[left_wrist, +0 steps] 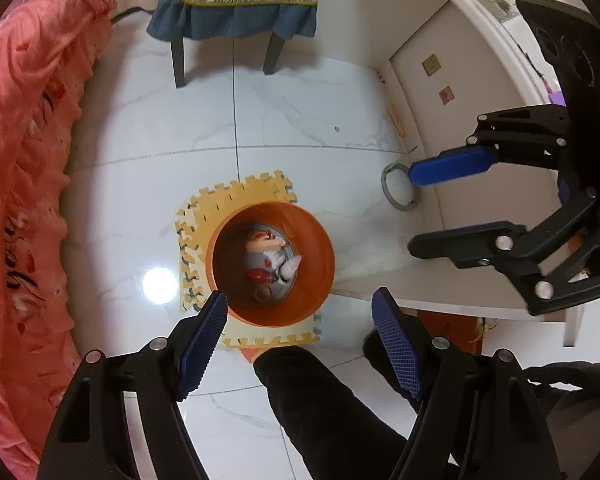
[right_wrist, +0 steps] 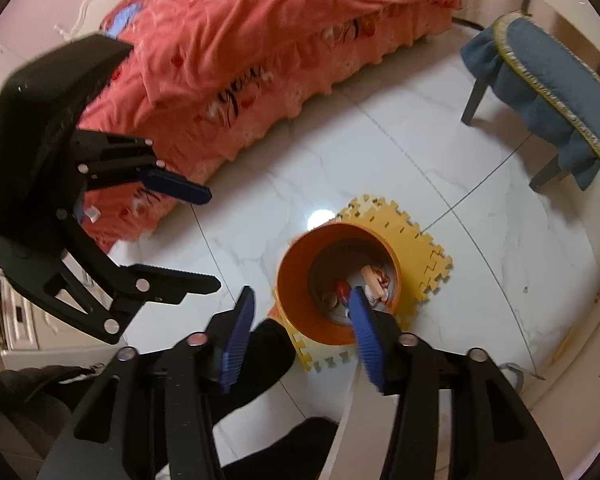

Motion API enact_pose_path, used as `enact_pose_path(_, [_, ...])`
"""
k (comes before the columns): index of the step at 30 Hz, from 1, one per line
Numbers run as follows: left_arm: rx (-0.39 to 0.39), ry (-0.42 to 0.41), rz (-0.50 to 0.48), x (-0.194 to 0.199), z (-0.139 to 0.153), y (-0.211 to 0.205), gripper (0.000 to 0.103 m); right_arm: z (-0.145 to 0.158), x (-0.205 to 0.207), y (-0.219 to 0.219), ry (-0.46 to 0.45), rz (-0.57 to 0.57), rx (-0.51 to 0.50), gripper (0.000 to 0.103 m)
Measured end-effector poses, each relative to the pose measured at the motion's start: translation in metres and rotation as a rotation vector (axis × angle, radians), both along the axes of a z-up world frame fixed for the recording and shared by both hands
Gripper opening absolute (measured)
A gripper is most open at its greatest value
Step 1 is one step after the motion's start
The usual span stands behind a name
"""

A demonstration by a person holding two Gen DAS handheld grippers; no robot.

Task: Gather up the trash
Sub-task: 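Open right tool over the bin while left tool releases the plush, then move both open tools from the bin back over the desk mat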

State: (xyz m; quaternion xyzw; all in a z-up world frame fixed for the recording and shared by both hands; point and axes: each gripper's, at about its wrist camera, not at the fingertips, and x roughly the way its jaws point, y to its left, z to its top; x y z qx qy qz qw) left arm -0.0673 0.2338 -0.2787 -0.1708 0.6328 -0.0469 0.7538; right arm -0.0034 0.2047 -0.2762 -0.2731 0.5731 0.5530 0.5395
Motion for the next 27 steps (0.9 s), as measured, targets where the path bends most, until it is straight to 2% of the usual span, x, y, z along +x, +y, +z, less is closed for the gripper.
enact_pose_path(3, [0.012, -0.043, 0.009, 0.0, 0.027, -0.005, 0.085, 0.036, 0.006, -0.016, -0.002, -0.044, 0.067, 0.07])
enact_pose_path(6, [0.035, -0.083, -0.001, 0.003, 0.058, -0.016, 0.086, 0.072, 0.011, -0.035, -0.023, -0.087, 0.123, 0.078])
enact_pose_path(9, [0.07, -0.132, -0.027, 0.008, 0.09, -0.032, 0.091, 0.105, 0.016, -0.057, -0.036, -0.13, 0.175, 0.082])
enact_pose_path(15, [0.146, -0.232, -0.113, 0.013, 0.151, -0.074, 0.092, 0.171, 0.023, -0.128, -0.119, -0.242, 0.259, 0.084])
enact_pose_path(18, [0.148, -0.273, -0.142, 0.013, 0.172, -0.091, 0.092, 0.193, 0.025, -0.166, -0.159, -0.311, 0.276, 0.09])
enact_pose_path(21, [0.153, -0.334, -0.173, 0.014, 0.192, -0.113, 0.096, 0.213, 0.029, -0.212, -0.192, -0.396, 0.311, 0.09])
enact_pose_path(27, [0.144, -0.392, -0.296, 0.025, 0.205, -0.162, 0.096, 0.231, 0.032, -0.292, -0.242, -0.565, 0.339, 0.091])
